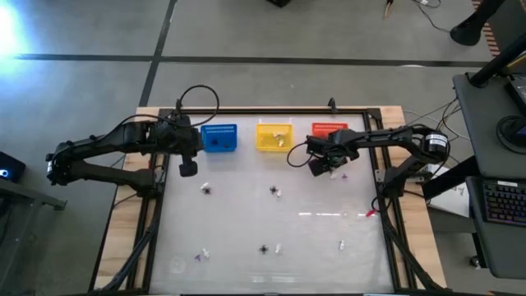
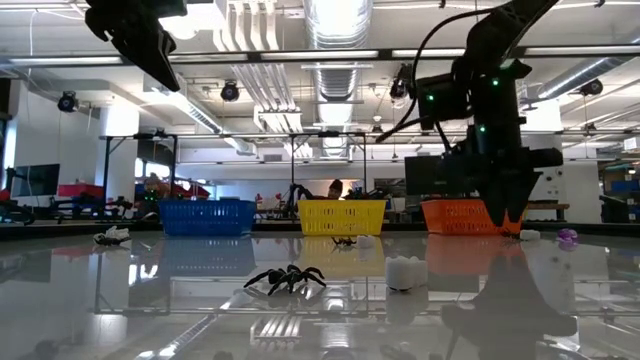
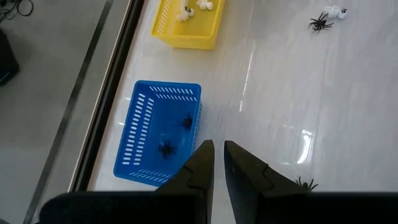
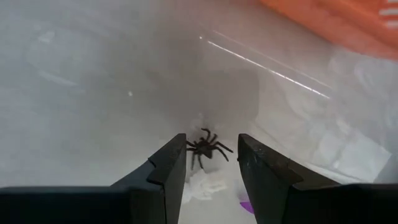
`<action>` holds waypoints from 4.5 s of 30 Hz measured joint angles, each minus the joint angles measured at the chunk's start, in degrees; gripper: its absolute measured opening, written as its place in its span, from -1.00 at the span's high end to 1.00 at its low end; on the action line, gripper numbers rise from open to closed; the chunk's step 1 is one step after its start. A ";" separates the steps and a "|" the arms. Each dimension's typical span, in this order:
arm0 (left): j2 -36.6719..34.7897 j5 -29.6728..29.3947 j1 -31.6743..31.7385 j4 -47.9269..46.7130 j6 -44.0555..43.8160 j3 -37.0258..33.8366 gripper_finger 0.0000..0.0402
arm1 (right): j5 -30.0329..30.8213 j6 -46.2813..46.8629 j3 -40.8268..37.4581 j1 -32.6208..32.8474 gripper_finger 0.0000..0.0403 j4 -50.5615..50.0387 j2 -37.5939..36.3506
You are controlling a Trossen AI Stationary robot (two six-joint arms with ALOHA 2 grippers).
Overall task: Sort Halloween decoration
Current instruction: Put the black spider toy into the blue basket
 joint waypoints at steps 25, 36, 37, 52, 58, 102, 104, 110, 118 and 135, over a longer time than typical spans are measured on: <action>0.02 0.00 -0.01 0.11 -0.44 0.00 0.90 | -1.11 9.79 -5.83 0.13 0.60 7.33 -0.22; 0.02 0.02 0.00 0.11 -0.44 0.00 0.90 | -2.19 11.49 -5.67 0.13 0.96 7.49 -0.16; 0.00 0.00 -0.01 0.11 -0.42 0.00 0.90 | -2.40 11.44 -5.46 0.13 0.96 7.33 -0.22; 0.02 0.02 0.00 0.09 -0.42 0.00 0.90 | -2.58 10.96 3.01 0.64 0.96 7.87 -6.22; 0.02 0.01 0.01 0.09 -0.41 0.00 0.90 | -2.51 10.81 6.68 2.07 0.96 16.91 -5.32; -6.40 0.00 0.01 -3.06 -1.69 0.00 0.90 | -8.70 -9.15 53.11 3.09 0.95 29.76 32.46; -6.43 0.00 0.01 -3.06 -1.56 0.00 0.90 | -8.98 -11.26 53.69 3.32 0.94 29.20 32.41; -6.43 0.00 0.00 -3.05 -1.49 0.00 0.90 | -10.55 -14.98 54.14 4.43 0.73 29.23 32.47; -6.43 0.00 0.01 -3.04 -1.45 0.00 0.90 | -10.13 -10.25 54.02 5.43 0.40 29.68 36.94; -6.43 0.00 -0.01 -3.04 -1.45 0.00 0.90 | -8.02 -8.90 56.94 6.62 0.24 30.52 43.08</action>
